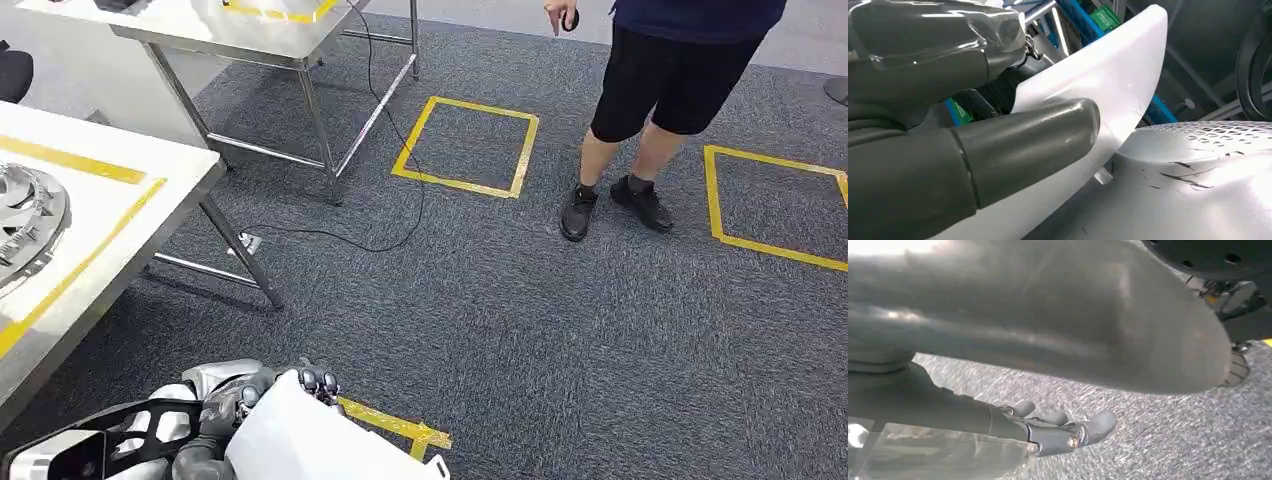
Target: Take the parts from the cabinet and place them on the table.
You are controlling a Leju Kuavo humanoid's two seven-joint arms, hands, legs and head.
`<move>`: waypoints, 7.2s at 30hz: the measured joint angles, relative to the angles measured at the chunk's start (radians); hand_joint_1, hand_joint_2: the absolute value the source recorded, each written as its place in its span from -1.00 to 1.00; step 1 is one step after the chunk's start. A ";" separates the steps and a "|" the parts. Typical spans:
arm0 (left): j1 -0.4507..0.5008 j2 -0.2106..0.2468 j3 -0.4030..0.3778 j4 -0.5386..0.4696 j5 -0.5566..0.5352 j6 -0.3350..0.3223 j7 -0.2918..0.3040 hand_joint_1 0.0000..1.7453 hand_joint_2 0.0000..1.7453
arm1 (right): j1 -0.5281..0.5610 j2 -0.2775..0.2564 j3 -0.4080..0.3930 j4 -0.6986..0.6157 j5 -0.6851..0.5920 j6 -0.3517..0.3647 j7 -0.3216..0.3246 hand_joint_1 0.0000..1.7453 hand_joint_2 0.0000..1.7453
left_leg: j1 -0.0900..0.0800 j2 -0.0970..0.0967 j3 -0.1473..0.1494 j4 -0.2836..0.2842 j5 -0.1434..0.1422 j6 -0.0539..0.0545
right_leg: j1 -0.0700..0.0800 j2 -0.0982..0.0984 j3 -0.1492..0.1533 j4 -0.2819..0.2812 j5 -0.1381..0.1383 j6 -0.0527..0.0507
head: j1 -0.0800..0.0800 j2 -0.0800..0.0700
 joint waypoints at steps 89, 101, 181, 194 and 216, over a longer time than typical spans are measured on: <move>-0.032 0.010 -0.024 0.049 0.026 0.035 0.093 1.00 -1.00 | 0.004 0.019 0.076 0.003 -0.033 -0.003 0.066 -1.00 -1.00 | 0.008 -0.021 0.083 -0.185 0.080 -0.001 | -0.024 0.034 0.007 0.000 0.001 0.023 | -0.008 0.000; 0.029 0.019 -0.019 0.020 -0.003 0.032 0.056 1.00 -1.00 | 0.013 0.004 0.003 0.003 -0.165 -0.092 0.235 -1.00 -1.00 | -0.020 0.057 0.126 -0.298 0.146 0.046 | 0.004 -0.117 0.044 -0.008 -0.034 0.044 | -0.008 0.000; 0.057 0.029 0.005 0.031 -0.024 -0.006 0.011 1.00 -1.00 | 0.021 -0.019 0.077 0.010 -0.347 -0.127 0.187 -1.00 -1.00 | 0.007 0.006 0.128 -0.123 0.056 0.000 | -0.023 0.028 -0.001 0.000 -0.002 0.017 | 0.002 0.000; 0.050 0.042 0.000 0.004 -0.057 0.021 -0.003 1.00 -1.00 | 0.018 -0.022 0.076 0.010 -0.445 -0.099 0.128 -1.00 -1.00 | -0.036 -0.002 0.156 -0.360 0.185 0.104 | 0.008 0.046 0.114 -0.013 -0.072 0.030 | 0.006 0.000; 0.051 0.050 -0.008 0.000 -0.069 0.023 -0.011 1.00 -1.00 | 0.017 -0.035 0.113 0.011 -0.519 -0.101 0.133 -1.00 -1.00 | 0.000 0.021 0.036 -0.050 -0.045 0.001 | -0.022 0.053 0.019 0.004 -0.017 0.016 | 0.006 0.000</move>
